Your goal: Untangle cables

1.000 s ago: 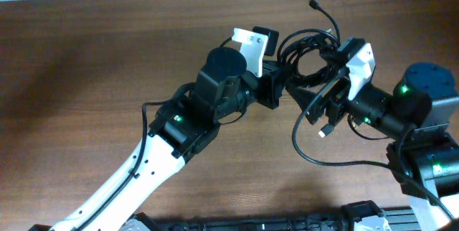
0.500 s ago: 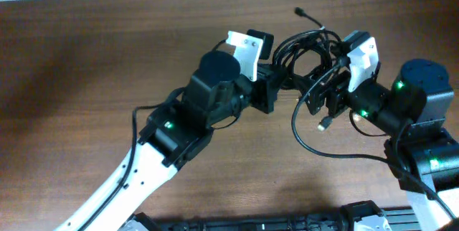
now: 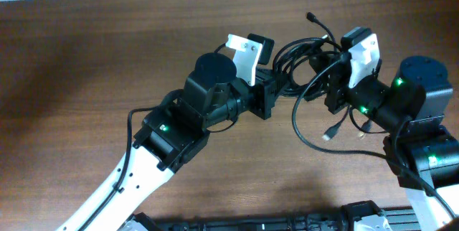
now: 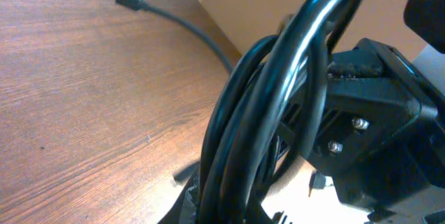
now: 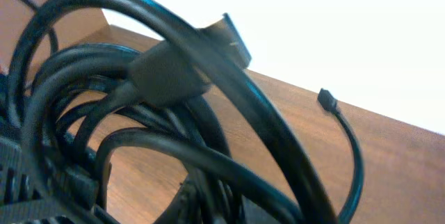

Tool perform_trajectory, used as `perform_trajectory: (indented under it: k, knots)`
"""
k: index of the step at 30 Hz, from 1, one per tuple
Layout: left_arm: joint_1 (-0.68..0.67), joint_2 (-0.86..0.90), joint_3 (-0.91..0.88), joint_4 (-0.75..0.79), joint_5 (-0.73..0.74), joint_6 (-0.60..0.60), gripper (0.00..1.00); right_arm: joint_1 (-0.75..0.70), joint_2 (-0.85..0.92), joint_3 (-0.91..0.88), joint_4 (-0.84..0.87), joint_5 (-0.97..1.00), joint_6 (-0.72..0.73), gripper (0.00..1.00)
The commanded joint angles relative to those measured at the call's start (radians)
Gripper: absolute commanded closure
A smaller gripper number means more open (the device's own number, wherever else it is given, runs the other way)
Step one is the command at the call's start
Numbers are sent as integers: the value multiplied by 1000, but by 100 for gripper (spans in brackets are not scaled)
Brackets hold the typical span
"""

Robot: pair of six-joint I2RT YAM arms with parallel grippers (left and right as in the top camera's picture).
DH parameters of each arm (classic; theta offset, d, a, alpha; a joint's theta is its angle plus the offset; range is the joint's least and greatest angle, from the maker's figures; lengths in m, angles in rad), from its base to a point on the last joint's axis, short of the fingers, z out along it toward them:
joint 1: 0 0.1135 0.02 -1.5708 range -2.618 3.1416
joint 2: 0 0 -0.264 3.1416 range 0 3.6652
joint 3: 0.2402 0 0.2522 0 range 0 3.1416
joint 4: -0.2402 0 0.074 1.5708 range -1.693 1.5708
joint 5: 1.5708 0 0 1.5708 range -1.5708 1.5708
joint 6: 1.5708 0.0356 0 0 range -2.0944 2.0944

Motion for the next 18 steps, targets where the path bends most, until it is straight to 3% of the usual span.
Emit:
perform_trajectory:
  k: [1, 2, 4, 5, 6, 7, 11, 17, 18]
  knots:
    - [-8, -30, 16, 2, 43, 18, 100, 0, 2, 2, 7, 11, 1, 96]
    - [-8, -30, 16, -4, 23, 18, 100, 0, 2, 2, 6, 12, 2, 96]
    - [-8, -30, 16, -35, -62, 17, 83, 0, 2, 2, 6, 54, 54, 96]
    - [-8, -30, 16, -55, -108, 17, 55, 0, 2, 2, 3, 100, 97, 96]
    - [-8, -30, 16, -73, -153, 17, 21, 0, 0, 2, 0, 138, 132, 96]
    - [-8, -31, 16, -99, -205, 17, 1, 0, 0, 2, -9, 218, 199, 96]
    - [6, -42, 16, -131, -261, 15, 1, 0, -6, 2, -18, 312, 311, 96]
    - [78, -42, 16, -191, -251, -155, 1, 0, -60, 2, -18, 332, 555, 96]
    - [78, -42, 16, -175, -221, -154, 1, 1, -71, 2, -19, 327, 651, 96]
